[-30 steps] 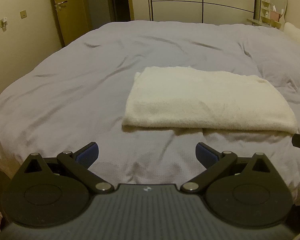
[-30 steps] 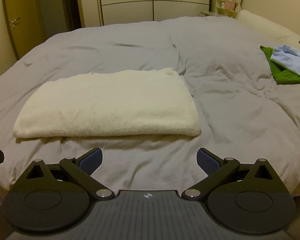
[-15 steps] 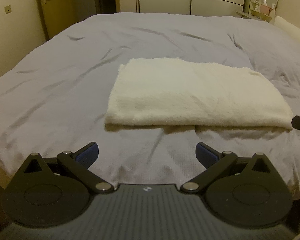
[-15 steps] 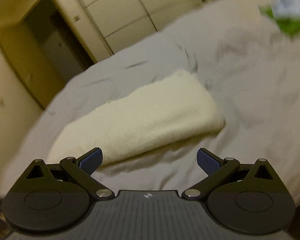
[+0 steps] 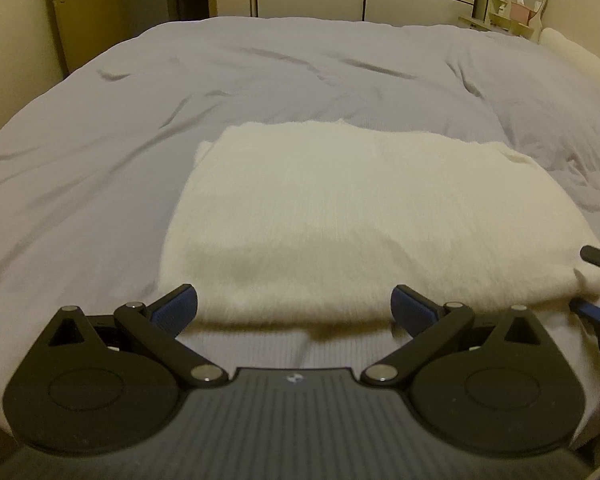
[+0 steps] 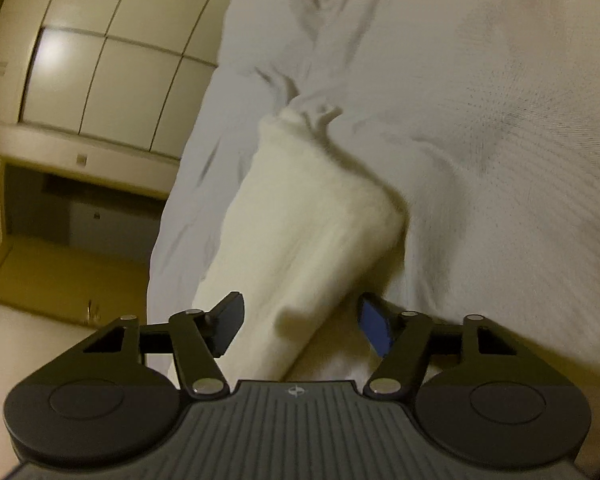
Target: Fold clothes
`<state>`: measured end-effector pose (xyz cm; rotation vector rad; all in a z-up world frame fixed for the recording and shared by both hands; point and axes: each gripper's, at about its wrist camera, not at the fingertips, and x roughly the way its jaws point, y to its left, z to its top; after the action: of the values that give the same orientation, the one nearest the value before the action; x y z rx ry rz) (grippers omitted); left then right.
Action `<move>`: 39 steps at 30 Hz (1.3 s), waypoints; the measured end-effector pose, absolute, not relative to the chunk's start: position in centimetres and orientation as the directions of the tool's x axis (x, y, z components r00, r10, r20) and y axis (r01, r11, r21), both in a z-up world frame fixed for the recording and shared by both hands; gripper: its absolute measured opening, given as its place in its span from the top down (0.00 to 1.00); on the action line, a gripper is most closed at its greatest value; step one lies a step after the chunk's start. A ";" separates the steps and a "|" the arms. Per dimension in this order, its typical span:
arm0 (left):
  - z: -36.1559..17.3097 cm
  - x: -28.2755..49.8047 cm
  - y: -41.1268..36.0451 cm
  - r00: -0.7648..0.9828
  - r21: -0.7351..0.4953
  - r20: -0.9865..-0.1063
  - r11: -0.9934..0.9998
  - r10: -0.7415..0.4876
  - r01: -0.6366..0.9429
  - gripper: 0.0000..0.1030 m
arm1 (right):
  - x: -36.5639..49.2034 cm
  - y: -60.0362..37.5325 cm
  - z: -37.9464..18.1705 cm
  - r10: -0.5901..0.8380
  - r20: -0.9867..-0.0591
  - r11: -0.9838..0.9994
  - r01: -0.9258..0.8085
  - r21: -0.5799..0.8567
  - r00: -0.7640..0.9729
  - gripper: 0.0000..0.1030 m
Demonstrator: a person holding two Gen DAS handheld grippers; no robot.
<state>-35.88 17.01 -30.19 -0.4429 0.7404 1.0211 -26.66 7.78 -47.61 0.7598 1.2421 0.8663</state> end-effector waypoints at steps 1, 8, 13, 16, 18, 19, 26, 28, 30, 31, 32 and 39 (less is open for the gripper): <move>-30.4 -35.6 17.5 0.319 0.001 -0.732 0.470 0.601 -0.883 0.01 | -26.5 8.0 -47.9 0.878 -0.465 0.477 -0.134 0.869 0.112 0.42; -31.3 -33.9 21.2 0.349 -0.032 -0.732 0.482 0.585 -0.875 0.01 | -25.5 9.0 -49.6 0.885 -0.440 0.458 -0.118 0.881 0.150 0.59; -32.3 -33.4 23.1 0.383 -0.053 -0.741 0.520 0.552 -0.852 0.01 | -25.4 9.9 -49.9 0.881 -0.447 0.467 -0.125 0.876 0.155 0.60; -32.9 -33.3 23.9 0.389 -0.053 -0.753 0.541 0.531 -0.840 0.01 | -25.5 10.0 -50.0 0.881 -0.444 0.462 -0.100 0.881 0.161 0.58; -32.8 -33.4 24.1 0.398 -0.058 -0.753 0.549 0.524 -0.834 0.01 | -25.7 9.8 -49.8 0.887 -0.429 0.447 -0.088 0.890 0.170 0.53; -32.7 -33.5 24.2 0.403 -0.060 -0.751 0.554 0.523 -0.831 0.01 | -25.8 9.8 -49.6 0.892 -0.418 0.437 -0.089 0.895 0.175 0.51; -33.0 -33.7 24.4 0.416 -0.057 -0.751 0.577 0.513 -0.815 0.01 | -26.7 10.3 -49.4 0.845 -0.492 0.522 -0.129 0.843 0.208 0.73; -33.0 -33.8 24.7 0.423 -0.065 -0.753 0.584 0.503 -0.809 0.01 | -27.0 10.6 -48.6 0.830 -0.513 0.550 -0.169 0.818 0.216 0.77; -32.7 -34.1 24.9 0.431 -0.077 -0.756 0.586 0.493 -0.806 0.05 | -27.5 11.2 -47.1 0.811 -0.535 0.582 -0.243 0.776 0.236 0.79; -32.4 -34.5 25.2 0.440 -0.092 -0.754 0.585 0.488 -0.806 0.12 | -27.9 11.7 -46.1 0.802 -0.539 0.596 -0.306 0.742 0.255 0.79; -32.0 -34.9 25.3 0.451 -0.109 -0.750 0.582 0.484 -0.806 0.21 | -28.5 12.3 -44.9 0.799 -0.534 0.602 -0.378 0.704 0.276 0.80; -29.5 -41.6 26.2 0.504 -0.248 -0.707 0.492 0.497 -0.834 0.39 | -37.5 20.8 -36.0 0.859 -0.399 0.434 -0.870 0.233 0.321 0.88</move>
<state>-41.59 26.22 -29.53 -0.6300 0.6090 0.8710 -37.46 20.76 -35.99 -0.0263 0.5076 1.1360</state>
